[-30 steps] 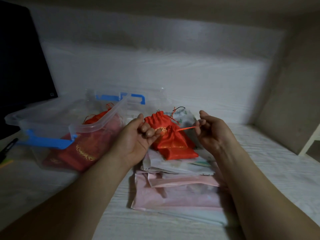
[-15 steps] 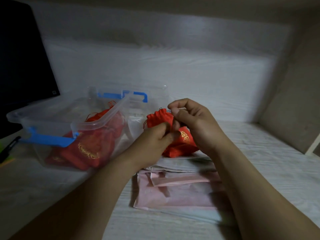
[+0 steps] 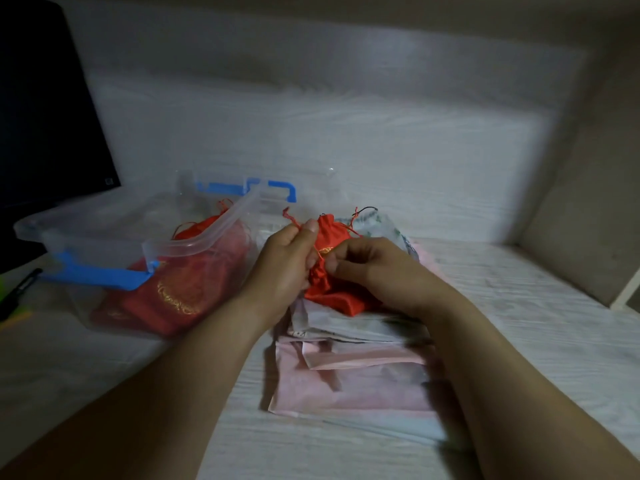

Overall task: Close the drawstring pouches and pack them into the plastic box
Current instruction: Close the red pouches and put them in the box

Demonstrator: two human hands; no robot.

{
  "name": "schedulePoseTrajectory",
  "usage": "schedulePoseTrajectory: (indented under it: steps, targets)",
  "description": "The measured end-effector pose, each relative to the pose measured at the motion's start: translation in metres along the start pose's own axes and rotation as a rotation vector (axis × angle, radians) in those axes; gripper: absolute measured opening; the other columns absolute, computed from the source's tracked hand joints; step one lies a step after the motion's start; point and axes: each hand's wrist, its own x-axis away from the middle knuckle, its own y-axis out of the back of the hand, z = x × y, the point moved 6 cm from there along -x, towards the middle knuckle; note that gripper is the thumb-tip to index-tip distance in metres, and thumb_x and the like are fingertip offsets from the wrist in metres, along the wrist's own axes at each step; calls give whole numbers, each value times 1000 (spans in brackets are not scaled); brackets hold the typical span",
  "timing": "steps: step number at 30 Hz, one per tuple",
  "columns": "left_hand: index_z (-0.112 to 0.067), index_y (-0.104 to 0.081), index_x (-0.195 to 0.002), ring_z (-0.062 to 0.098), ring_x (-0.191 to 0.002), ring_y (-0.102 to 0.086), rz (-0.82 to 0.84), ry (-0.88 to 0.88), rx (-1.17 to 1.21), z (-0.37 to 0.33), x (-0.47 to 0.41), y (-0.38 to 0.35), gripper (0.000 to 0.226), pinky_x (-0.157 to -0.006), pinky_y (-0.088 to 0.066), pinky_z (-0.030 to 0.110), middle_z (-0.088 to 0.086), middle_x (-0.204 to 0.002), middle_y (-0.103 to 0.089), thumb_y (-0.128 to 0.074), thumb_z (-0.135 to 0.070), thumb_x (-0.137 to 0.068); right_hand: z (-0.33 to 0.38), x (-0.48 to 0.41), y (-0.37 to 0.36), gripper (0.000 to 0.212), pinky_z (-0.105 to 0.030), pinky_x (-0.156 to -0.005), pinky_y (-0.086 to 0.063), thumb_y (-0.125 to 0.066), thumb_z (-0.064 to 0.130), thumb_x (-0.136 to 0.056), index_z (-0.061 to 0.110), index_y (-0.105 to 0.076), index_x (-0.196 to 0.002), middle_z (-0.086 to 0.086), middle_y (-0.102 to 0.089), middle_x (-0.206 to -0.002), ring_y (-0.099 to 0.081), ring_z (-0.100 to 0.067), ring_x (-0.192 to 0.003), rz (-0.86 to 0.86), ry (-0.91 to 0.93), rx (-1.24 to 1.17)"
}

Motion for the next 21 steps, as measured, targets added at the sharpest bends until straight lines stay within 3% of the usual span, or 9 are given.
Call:
schedulePoseTrajectory:
  steps: [6, 11, 16, 19, 21]
  targets:
    - [-16, -46, -70, 9, -38, -35, -70, 3, 68, -4, -1, 5, 45, -43, -30, 23, -1, -50, -40, -47, -37, -109, 7, 3, -8, 7, -31, -75, -50, -72, 13, -95, 8, -77, -96, -11, -71, -86, -59, -19, -78, 42, -37, -180]
    - [-20, -60, -53, 9, -38, -37, -72, 109, 290, -3, -5, 5, 59, -42, -30, 21, 4, -57, -44, -48, -37, -109, -3, -2, -19, 17, -34, -75, -57, -59, -2, -95, 2, -73, -87, -22, -71, -86, -66, -27, -72, -31, -240, -632]
    - [-15, -48, -71, 6, -38, -35, -54, 83, 211, 1, -3, 0, 41, -38, -30, 19, -3, -52, -44, -48, -30, -109, -7, -2, -23, 20, -43, -79, -51, -69, 19, -97, 0, -72, -98, -29, -67, -93, -60, -33, -81, -62, -235, -592]
    - [-14, -48, -70, 4, -41, -37, -24, 17, 124, -2, -3, -1, 43, -42, -33, 18, -6, -48, -41, -47, -33, -109, -8, -5, -21, 20, -38, -74, -52, -69, 13, -95, -4, -70, -107, -28, -67, -93, -61, -32, -80, -86, -212, -557]
    - [-13, -49, -71, 5, -41, -38, -24, 13, 105, -3, -2, -1, 44, -42, -33, 17, -7, -47, -42, -47, -36, -109, -9, -5, -21, 11, -34, -69, -57, -65, 6, -96, -2, -70, -100, -24, -70, -87, -66, -28, -70, -82, -234, -624]
